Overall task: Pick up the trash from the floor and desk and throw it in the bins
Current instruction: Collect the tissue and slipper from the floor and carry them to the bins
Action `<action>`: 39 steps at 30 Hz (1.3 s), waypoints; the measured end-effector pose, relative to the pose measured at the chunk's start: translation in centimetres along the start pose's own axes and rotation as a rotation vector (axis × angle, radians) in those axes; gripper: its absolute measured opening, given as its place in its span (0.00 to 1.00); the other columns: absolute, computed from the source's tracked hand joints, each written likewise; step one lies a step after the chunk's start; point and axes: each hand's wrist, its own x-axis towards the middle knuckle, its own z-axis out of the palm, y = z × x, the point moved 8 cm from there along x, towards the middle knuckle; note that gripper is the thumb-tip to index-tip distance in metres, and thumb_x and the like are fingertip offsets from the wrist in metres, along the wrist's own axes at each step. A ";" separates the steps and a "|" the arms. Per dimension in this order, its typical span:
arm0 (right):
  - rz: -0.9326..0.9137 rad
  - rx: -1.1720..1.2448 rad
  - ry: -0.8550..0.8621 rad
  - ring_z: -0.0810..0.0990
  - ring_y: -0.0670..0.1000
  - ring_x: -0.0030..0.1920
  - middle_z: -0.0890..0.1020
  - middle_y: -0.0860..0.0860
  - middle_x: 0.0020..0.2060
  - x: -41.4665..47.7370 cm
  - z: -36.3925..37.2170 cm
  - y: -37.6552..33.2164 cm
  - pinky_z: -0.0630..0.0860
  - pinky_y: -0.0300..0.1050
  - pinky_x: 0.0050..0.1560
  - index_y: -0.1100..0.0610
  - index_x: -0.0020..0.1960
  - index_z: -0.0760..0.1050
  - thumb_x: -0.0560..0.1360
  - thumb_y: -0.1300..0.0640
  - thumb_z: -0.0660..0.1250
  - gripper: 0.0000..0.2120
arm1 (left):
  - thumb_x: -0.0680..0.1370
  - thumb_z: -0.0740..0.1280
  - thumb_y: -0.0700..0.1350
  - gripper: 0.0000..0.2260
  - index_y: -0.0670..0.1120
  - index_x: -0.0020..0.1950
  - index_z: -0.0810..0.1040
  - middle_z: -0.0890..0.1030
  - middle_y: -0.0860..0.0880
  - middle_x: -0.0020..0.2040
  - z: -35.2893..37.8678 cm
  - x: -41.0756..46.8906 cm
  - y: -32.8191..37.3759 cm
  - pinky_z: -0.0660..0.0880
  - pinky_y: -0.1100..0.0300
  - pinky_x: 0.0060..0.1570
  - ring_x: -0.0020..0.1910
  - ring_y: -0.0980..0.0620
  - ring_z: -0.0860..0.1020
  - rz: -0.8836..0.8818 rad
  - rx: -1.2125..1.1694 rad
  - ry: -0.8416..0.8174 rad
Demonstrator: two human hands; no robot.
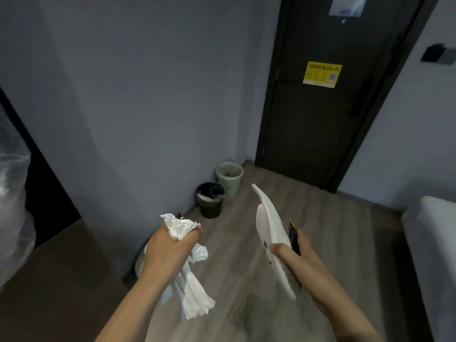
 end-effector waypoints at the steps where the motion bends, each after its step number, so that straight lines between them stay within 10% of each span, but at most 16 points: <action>1: 0.000 0.000 -0.006 0.74 0.38 0.53 0.65 0.24 0.51 2.0 0.0 -0.1 0.73 0.38 0.48 0.33 0.74 0.49 0.62 0.38 0.66 0.45 | 0.67 0.68 0.56 0.15 0.45 0.34 0.75 0.78 0.52 0.29 1.0 1.8 -0.2 0.67 0.61 0.32 0.29 0.60 0.76 -0.004 -0.003 -0.007; 12: 0.041 -0.086 -0.045 0.72 0.42 0.57 0.67 0.37 0.63 24.8 3.1 -4.4 0.71 0.41 0.53 0.37 0.76 0.49 0.63 0.35 0.67 0.46 | 0.69 0.70 0.53 0.13 0.49 0.31 0.71 0.76 0.56 0.26 6.6 24.6 -2.8 0.68 0.60 0.33 0.28 0.59 0.74 -0.094 -0.063 -0.067; 17: 0.020 -0.069 -0.082 0.74 0.37 0.53 0.70 0.29 0.52 33.0 4.2 -5.8 0.72 0.37 0.49 0.39 0.74 0.55 0.64 0.36 0.67 0.42 | 0.71 0.70 0.49 0.10 0.50 0.33 0.72 0.77 0.56 0.27 9.0 32.8 -3.7 0.67 0.63 0.31 0.27 0.61 0.75 -0.100 -0.025 -0.072; 22: 0.090 -0.060 -0.100 0.77 0.32 0.45 0.76 0.28 0.43 41.8 3.8 -5.7 0.71 0.34 0.46 0.32 0.53 0.63 0.73 0.43 0.68 0.15 | 0.71 0.70 0.46 0.12 0.47 0.31 0.71 0.76 0.55 0.26 12.4 40.4 -4.3 0.67 0.68 0.27 0.25 0.61 0.73 -0.111 -0.012 -0.076; 27: 0.093 -0.059 -0.144 0.76 0.29 0.44 0.74 0.24 0.42 52.7 3.5 -6.0 0.71 0.30 0.39 0.30 0.49 0.63 0.74 0.46 0.67 0.16 | 0.71 0.72 0.49 0.08 0.47 0.39 0.77 0.79 0.54 0.33 16.7 48.8 -4.6 0.67 0.65 0.31 0.31 0.62 0.76 -0.142 0.015 -0.021; 39: 0.284 -0.078 -0.306 0.75 0.42 0.52 0.73 0.34 0.54 73.2 3.8 -4.1 0.72 0.39 0.48 0.38 0.72 0.57 0.72 0.43 0.67 0.32 | 0.71 0.73 0.47 0.09 0.48 0.36 0.74 0.78 0.54 0.32 24.6 63.7 -7.7 0.66 0.68 0.31 0.32 0.61 0.76 -0.301 0.065 -0.008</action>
